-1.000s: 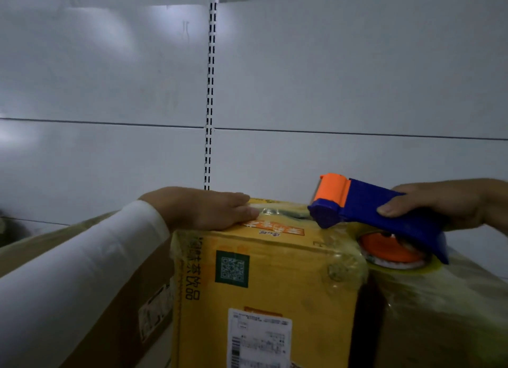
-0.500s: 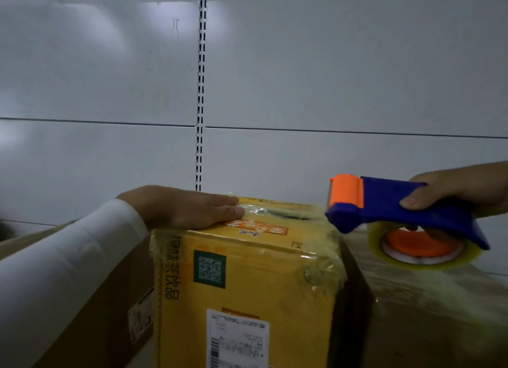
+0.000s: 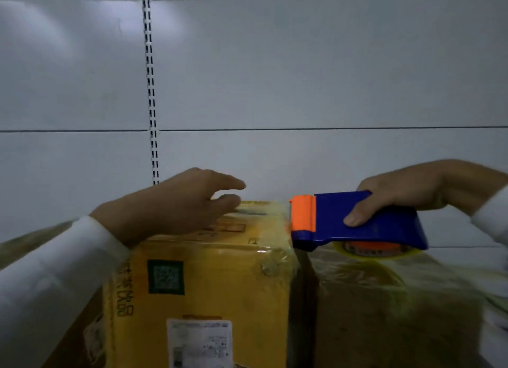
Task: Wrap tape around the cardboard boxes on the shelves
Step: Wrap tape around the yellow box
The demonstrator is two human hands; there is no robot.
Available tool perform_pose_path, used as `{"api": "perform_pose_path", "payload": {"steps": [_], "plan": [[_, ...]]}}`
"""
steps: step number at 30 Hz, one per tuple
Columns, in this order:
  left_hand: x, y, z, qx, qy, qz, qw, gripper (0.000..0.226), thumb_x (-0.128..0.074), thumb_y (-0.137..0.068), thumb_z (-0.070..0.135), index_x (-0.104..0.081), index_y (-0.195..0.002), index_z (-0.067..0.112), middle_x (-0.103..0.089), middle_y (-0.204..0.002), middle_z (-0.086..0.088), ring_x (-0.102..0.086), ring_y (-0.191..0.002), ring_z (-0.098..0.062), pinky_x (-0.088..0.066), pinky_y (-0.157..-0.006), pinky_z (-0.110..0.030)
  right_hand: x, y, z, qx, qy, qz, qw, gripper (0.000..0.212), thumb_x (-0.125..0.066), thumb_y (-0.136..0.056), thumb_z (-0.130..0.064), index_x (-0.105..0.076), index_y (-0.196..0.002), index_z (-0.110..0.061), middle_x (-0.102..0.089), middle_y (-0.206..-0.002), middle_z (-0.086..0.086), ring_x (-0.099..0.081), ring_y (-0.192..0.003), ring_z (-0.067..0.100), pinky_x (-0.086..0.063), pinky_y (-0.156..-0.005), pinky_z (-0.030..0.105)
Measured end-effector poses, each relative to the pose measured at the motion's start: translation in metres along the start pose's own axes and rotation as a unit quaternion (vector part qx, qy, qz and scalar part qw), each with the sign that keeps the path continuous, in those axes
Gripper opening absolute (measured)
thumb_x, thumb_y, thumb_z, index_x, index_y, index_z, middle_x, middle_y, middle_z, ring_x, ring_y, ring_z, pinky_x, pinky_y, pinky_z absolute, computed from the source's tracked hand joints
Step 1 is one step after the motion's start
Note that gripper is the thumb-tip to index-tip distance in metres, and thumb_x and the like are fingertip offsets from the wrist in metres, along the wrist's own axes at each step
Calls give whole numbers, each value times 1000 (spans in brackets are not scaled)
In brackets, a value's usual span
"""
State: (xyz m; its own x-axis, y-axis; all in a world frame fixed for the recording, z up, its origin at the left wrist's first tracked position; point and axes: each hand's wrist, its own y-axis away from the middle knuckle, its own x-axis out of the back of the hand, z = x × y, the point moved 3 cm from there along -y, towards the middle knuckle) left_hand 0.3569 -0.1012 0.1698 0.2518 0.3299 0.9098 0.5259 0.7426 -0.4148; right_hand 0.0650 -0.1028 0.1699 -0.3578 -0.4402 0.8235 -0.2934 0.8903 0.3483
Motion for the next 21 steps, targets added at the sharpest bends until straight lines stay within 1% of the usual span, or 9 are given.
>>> {"api": "perform_pose_path", "payload": {"steps": [3,5,6,7,9,11,12,16,21], "plan": [[-18,-22,45,10,58,-63,996,53,-35,-94,56,-49,-135,25,-49,-139,8,-46,-125,-9,-33,-101,-24,3,1,-11,2,8,29,1000,49,-69,-72,-47,-70,-102,-8,-75,-99,12,-70,-80,21,-55,-66,26],[-32,-31,54,35,54,-130,989,56,-30,-85,72,-55,-100,24,-59,-106,2,-56,-93,-12,-42,-81,-29,3,1,-5,7,7,21,1000,48,-69,-71,-46,-70,-101,-9,-75,-97,10,-71,-76,19,-54,-63,24],[-36,-30,53,38,59,-147,987,59,-30,-80,78,-52,-89,25,-59,-94,4,-55,-82,-10,-42,-75,-29,3,1,-4,14,2,27,1000,47,-69,-71,-46,-70,-100,-9,-76,-96,9,-71,-76,18,-54,-63,23],[-37,-29,50,39,70,-154,985,61,-32,-78,82,-54,-88,26,-59,-91,4,-56,-80,-10,-46,-75,-31,1,3,-5,10,-5,33,999,47,-69,-71,-46,-70,-100,-10,-76,-96,9,-71,-76,18,-54,-63,23],[-36,-27,39,46,90,-151,983,60,-40,-78,75,-61,-108,27,-64,-104,5,-60,-91,-12,-50,-86,-36,2,6,-1,21,-9,37,999,49,-68,-71,-47,-70,-101,-9,-75,-98,10,-70,-77,18,-55,-66,24],[-34,-26,29,67,90,-145,983,70,-46,-77,65,-50,-135,27,-58,-127,7,-55,-104,-10,-45,-92,-29,-1,10,0,22,-14,40,999,51,-67,-71,-48,-69,-103,-9,-75,-99,10,-70,-78,19,-54,-69,25],[-33,-26,27,70,86,-140,984,77,-46,-74,63,-44,-142,27,-53,-134,7,-52,-106,-9,-42,-91,-27,-1,12,-2,21,-11,46,999,52,-67,-71,-48,-69,-104,-9,-75,-99,10,-70,-79,19,-54,-70,25],[-33,-27,25,62,87,-119,987,81,-40,-67,60,-45,-141,28,-52,-135,6,-52,-100,-8,-42,-86,-26,-2,14,-5,22,-14,49,998,47,-67,-71,-48,-70,-100,-12,-76,-96,8,-71,-77,18,-54,-66,23],[-34,-28,13,64,90,-111,988,65,-43,-71,59,-59,-126,29,-55,-132,11,-50,-76,-3,-38,-69,-24,-2,27,-2,-12,-1,52,999,52,-68,-68,-50,-69,-101,-9,-76,-93,8,-70,-74,17,-53,-62,21]]}}
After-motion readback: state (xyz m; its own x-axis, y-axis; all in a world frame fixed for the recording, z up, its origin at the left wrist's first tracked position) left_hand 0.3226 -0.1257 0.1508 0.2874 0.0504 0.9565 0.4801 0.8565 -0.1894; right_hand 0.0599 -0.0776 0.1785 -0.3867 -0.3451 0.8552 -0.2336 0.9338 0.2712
